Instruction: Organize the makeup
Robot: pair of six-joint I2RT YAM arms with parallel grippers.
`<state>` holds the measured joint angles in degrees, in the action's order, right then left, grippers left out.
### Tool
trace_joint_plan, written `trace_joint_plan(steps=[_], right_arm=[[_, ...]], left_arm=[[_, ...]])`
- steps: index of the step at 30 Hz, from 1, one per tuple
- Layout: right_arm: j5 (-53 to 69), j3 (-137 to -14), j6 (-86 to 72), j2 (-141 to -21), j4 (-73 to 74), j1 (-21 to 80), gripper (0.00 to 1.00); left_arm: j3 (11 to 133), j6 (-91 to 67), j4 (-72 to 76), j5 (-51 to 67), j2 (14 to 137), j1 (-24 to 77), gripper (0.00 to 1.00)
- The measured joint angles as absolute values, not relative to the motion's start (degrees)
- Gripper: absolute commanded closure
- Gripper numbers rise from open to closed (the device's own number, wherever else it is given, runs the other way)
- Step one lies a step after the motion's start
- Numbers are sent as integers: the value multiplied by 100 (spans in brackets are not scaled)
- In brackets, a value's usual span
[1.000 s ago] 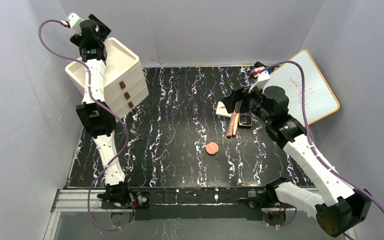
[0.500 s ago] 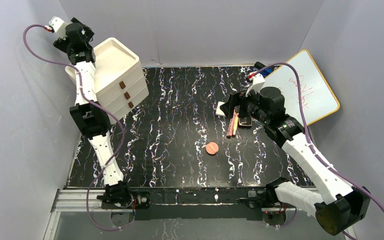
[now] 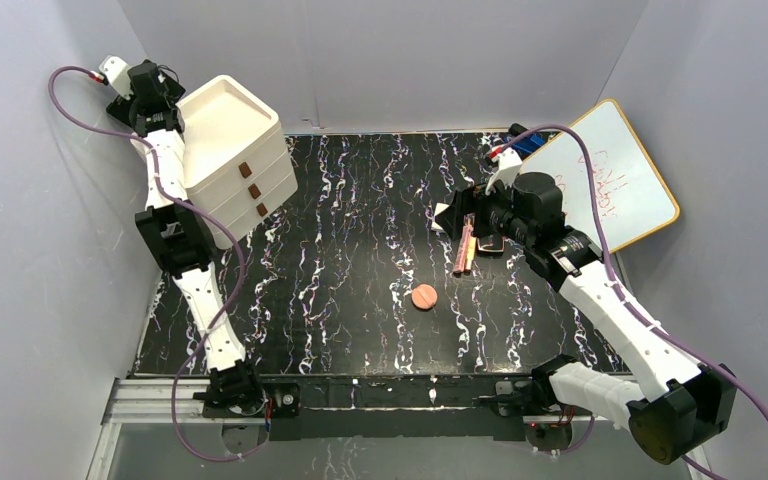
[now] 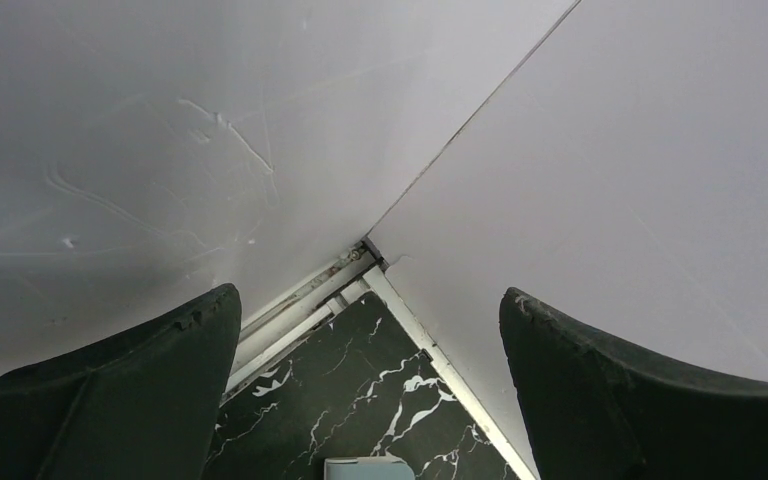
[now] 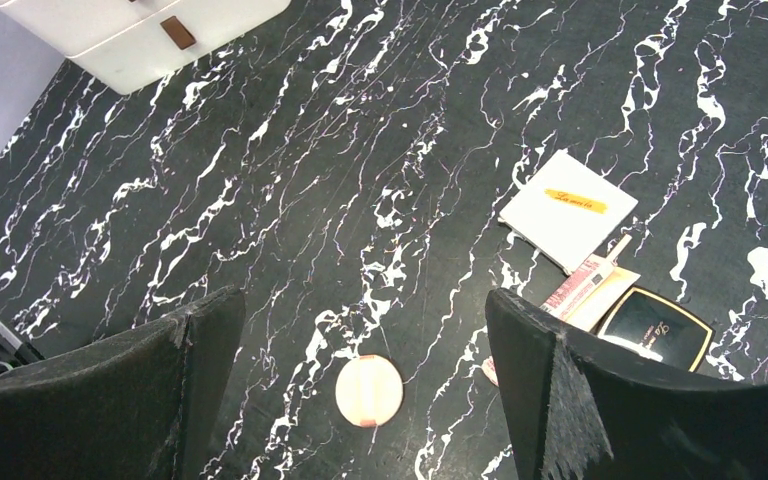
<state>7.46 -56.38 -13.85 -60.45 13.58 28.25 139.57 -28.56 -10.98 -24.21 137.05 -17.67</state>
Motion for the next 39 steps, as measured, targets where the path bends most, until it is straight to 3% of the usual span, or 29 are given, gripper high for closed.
trace_joint_plan(steps=[21, 26, 30, 39], right_arm=[[768, -5376, -1374, -5841, 1208, 2860, 2], [377, -5166, -1330, -5977, 993, 3511, 4], [-161, -5151, -1264, -6493, 331, 4565, 14], [-582, -5765, -1046, -8709, -1553, 5229, 14]], left_arm=[[12801, -2502, -1243, -2563, 12910, -1219, 2], [12508, -2425, -1282, -2591, 12707, -1083, 2], [12283, -2335, -1295, -2657, 12551, -1004, 2], [11959, -2145, -1341, -2652, 12317, -906, 2]])
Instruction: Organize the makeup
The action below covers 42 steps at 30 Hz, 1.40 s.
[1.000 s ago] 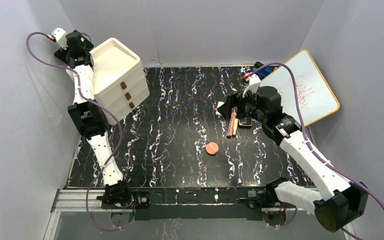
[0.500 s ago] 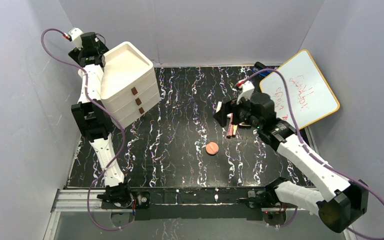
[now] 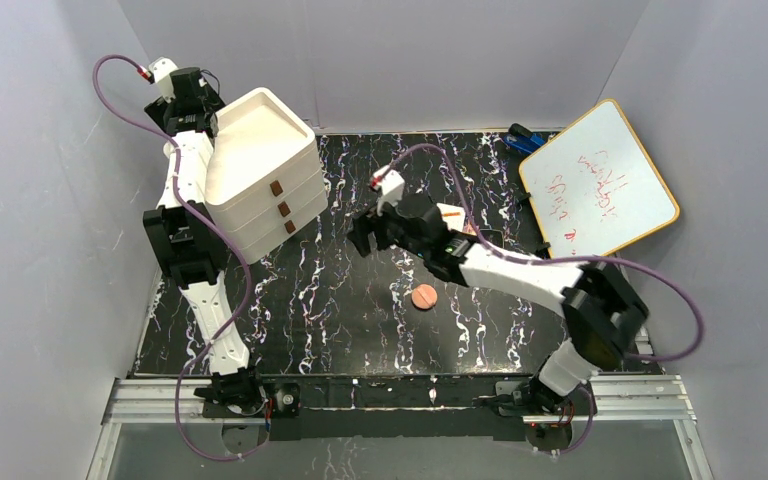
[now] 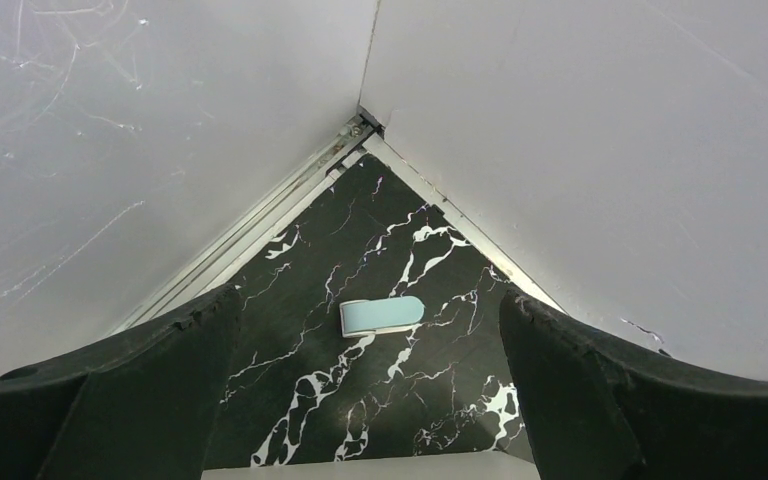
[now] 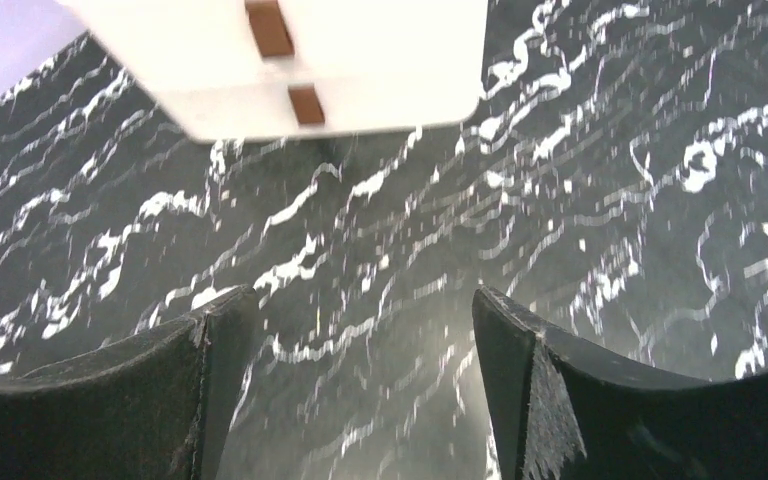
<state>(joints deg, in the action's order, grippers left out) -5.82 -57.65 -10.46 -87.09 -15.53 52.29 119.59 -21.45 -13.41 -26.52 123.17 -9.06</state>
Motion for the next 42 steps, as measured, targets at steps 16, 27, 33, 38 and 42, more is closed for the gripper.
trace_joint_plan(steps=[16, 27, 33, 38, 42], right_arm=[[-213, -9159, -832, -11552, -2167, 5537, 43], [-143, -9902, -746, -12158, -1938, 5808, 51], [-305, -10259, -714, -12510, -1944, 5822, 57], [-591, -10573, -624, -12820, -1946, 5865, 65], [-902, -10667, -528, -12879, -1946, 5935, 79]], left_arm=[[11963, -1949, -1369, -2418, 12317, -923, 2], [11985, -1927, -1424, -2331, 12317, -926, 2], [12018, -1925, -1518, -2300, 12320, -926, 2], [12051, -1922, -1579, -2287, 12324, -926, 1], [12077, -1922, -1612, -2287, 12335, -926, 1]])
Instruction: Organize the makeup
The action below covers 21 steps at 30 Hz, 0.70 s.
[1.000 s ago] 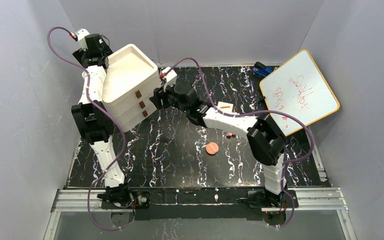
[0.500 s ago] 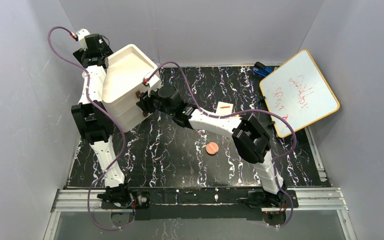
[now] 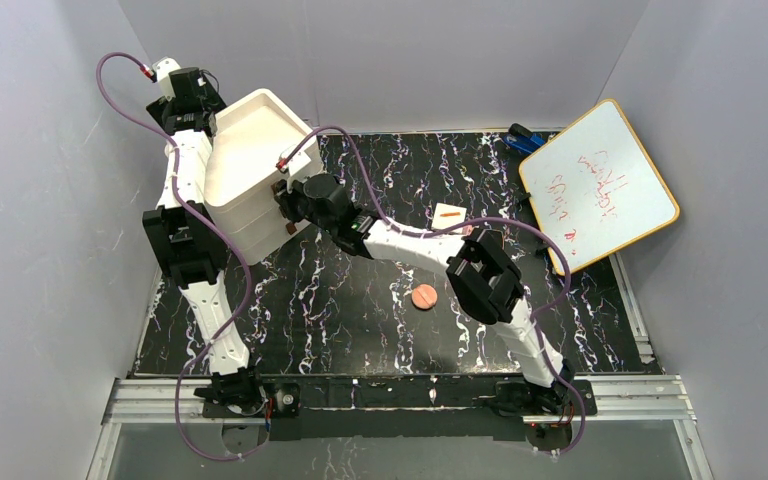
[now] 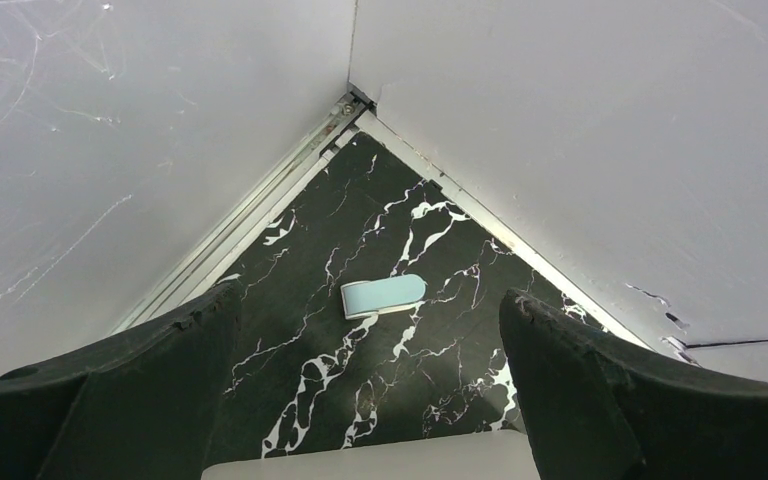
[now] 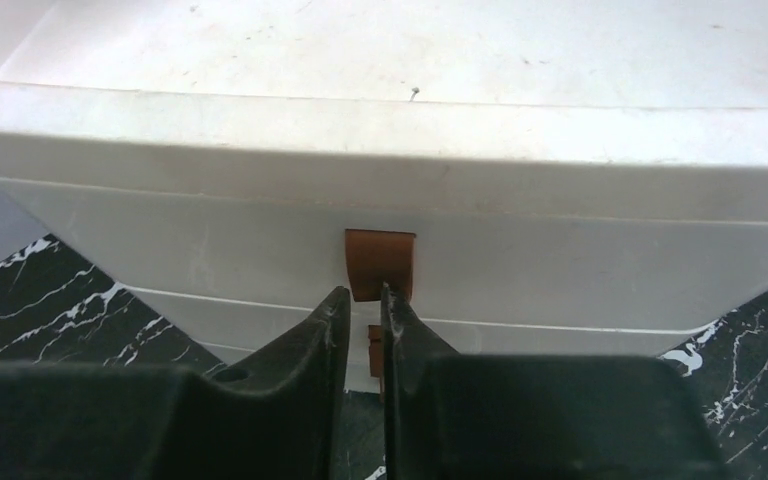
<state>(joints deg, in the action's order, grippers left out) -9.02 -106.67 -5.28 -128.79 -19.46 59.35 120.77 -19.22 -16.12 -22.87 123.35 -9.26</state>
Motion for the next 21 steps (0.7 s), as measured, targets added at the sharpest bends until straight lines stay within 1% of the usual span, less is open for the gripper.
trace_joint_plan(steps=[1, 3, 4, 15, 21], right_arm=[[-978, -10685, -491, -12899, -1946, 5946, 83], [-1079, -10722, -443, -12940, -1949, 5961, 94], [-1118, -10737, -423, -12954, -1949, 5970, 99], [-1385, -10669, -298, -12958, -2049, 6051, 99], [-1496, -10027, -257, -12597, -2412, 6088, 99]], left_arm=[[12081, -1922, -1627, -2287, 12335, -926, 2], [12084, -1922, -1632, -2287, 12335, -926, 1], [12086, -1922, -1632, -2287, 12335, -926, 2], [12090, -1837, -1625, -2217, 12337, -937, 2], [12090, -1699, -1594, -2147, 12337, -937, 1]])
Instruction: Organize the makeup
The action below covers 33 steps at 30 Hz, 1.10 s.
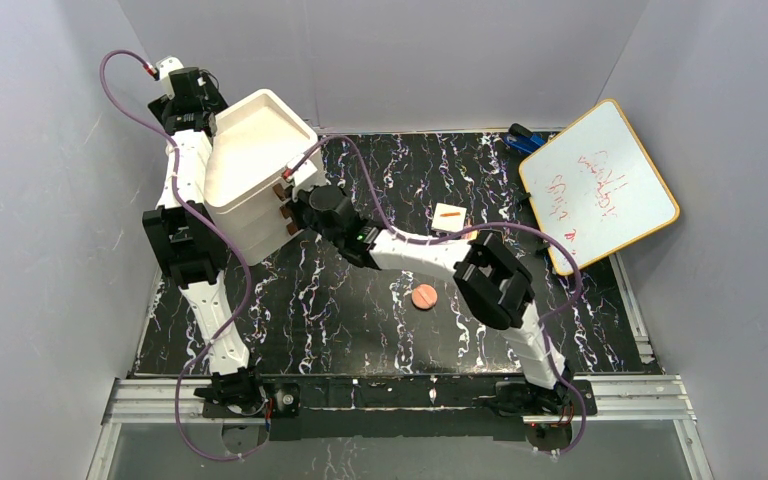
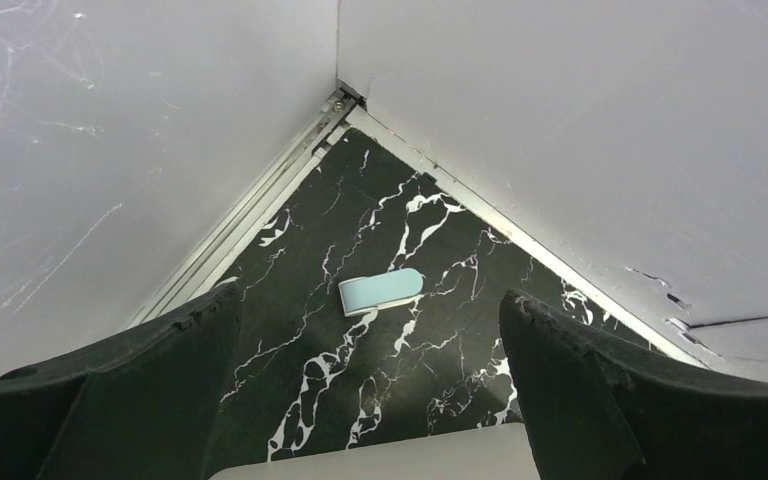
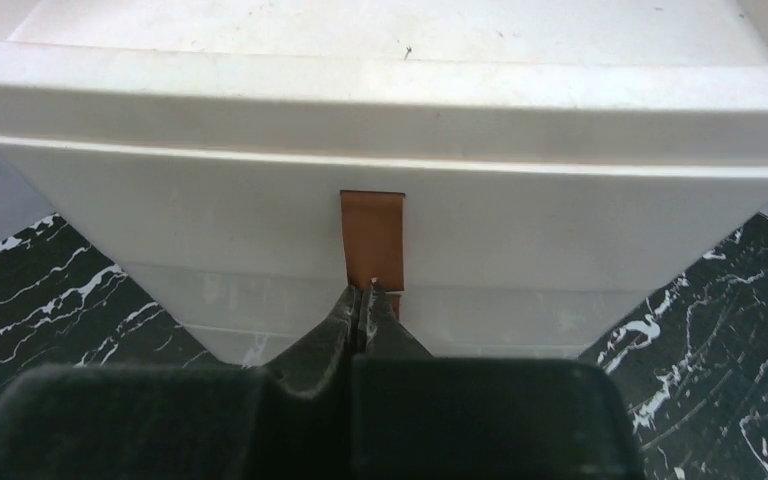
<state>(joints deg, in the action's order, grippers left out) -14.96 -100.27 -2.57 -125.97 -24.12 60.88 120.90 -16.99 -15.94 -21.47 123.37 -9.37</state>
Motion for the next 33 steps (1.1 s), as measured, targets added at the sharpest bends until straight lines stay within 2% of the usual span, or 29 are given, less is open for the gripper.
trace_joint_plan(steps=[19, 25, 26, 27, 28, 29, 30, 31, 33], right_arm=[[-1949, -6521, -766, -10031, -2943, 6383, 99], [-2139, -5841, -980, -9509, -2832, 6475, 99], [-2176, -5704, -1020, -9443, -2683, 6501, 81], [-2198, -5614, -1041, -9417, -2576, 6521, 58], [-2202, -5540, -1081, -9411, -2436, 6541, 43], [-2206, -5492, -1135, -9411, -2274, 6558, 19], [-2222, -5448, -1175, -9411, -2137, 6580, 6], [-2250, -5426, -1221, -9402, -1997, 6606, 2], [-2324, -5363, -1234, -9338, -1848, 6646, 1]], left_arm=[[12088, -1601, -1678, -2029, 12339, -888, 2], [12088, -1599, -1704, -2016, 12344, -856, 2], [12088, -1599, -1723, -2012, 12346, -849, 2], [12088, -1599, -1739, -2010, 12348, -849, 2], [12088, -1599, -1754, -2008, 12348, -847, 1], [12088, -1599, -1763, -2008, 12348, -845, 2], [12088, -1599, -1763, -2008, 12348, -845, 2], [12088, -1599, -1767, -2008, 12348, -845, 2], [12088, -1594, -1787, -2008, 12348, -845, 2]])
